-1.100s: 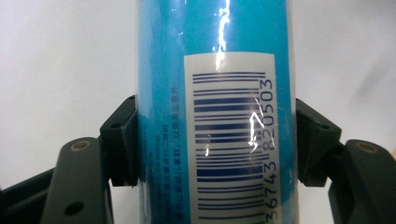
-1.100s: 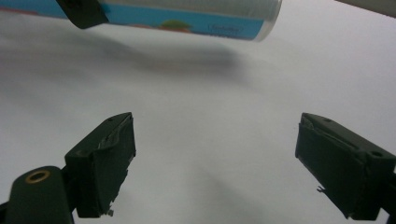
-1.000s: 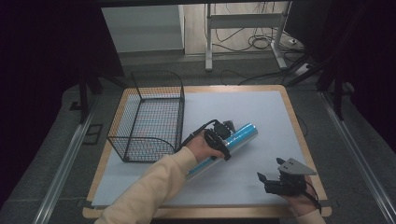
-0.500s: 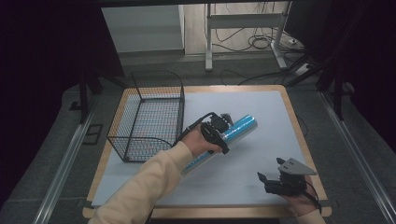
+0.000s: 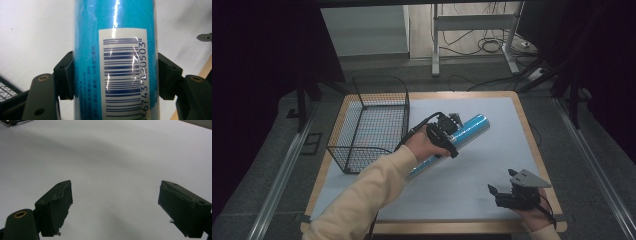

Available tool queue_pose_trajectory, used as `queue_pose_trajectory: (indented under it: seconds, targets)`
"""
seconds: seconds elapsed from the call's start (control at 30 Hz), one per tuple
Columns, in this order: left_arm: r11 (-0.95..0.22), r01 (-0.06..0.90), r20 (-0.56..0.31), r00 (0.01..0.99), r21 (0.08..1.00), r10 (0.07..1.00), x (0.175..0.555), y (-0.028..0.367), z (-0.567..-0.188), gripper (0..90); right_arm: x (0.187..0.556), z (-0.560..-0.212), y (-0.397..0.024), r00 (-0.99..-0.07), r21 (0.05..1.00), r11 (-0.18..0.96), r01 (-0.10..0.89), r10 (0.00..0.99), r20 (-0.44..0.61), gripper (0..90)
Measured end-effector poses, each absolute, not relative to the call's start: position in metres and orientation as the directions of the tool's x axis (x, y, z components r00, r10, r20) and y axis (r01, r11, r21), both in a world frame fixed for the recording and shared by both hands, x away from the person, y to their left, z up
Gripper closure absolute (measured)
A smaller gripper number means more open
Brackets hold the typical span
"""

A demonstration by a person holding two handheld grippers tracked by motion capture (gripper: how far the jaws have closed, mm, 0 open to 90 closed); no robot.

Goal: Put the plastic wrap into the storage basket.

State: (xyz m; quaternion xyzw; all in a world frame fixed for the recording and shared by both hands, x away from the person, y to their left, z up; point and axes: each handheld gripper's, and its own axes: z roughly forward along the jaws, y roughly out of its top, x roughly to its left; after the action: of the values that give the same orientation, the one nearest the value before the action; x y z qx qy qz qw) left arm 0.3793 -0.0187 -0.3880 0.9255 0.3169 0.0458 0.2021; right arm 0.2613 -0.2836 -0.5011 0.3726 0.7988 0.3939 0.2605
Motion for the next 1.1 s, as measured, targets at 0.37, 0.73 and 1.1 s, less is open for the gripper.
queue_pose_trajectory:
  seconds: [0.37, 0.73, 1.1]
  targets:
    - [-0.709, 0.561, -0.020, 0.790, 0.426, 0.613, 0.386, -0.016, -0.366, 31.5, 0.262, -0.501, -0.285, -0.585, 0.825, 0.412, 0.387, 0.801, -0.126, 12.6]
    - [-0.687, 0.573, -0.008, 0.770, 0.448, 0.638, 0.398, -0.007, -0.345, 31.5, 0.262, -0.502, -0.285, -0.581, 0.824, 0.409, 0.392, 0.804, -0.123, 12.6]
    - [-0.653, 0.587, 0.010, 0.740, 0.479, 0.672, 0.408, 0.001, -0.331, 31.5, 0.262, -0.502, -0.285, -0.580, 0.825, 0.407, 0.393, 0.806, -0.121, 12.6]
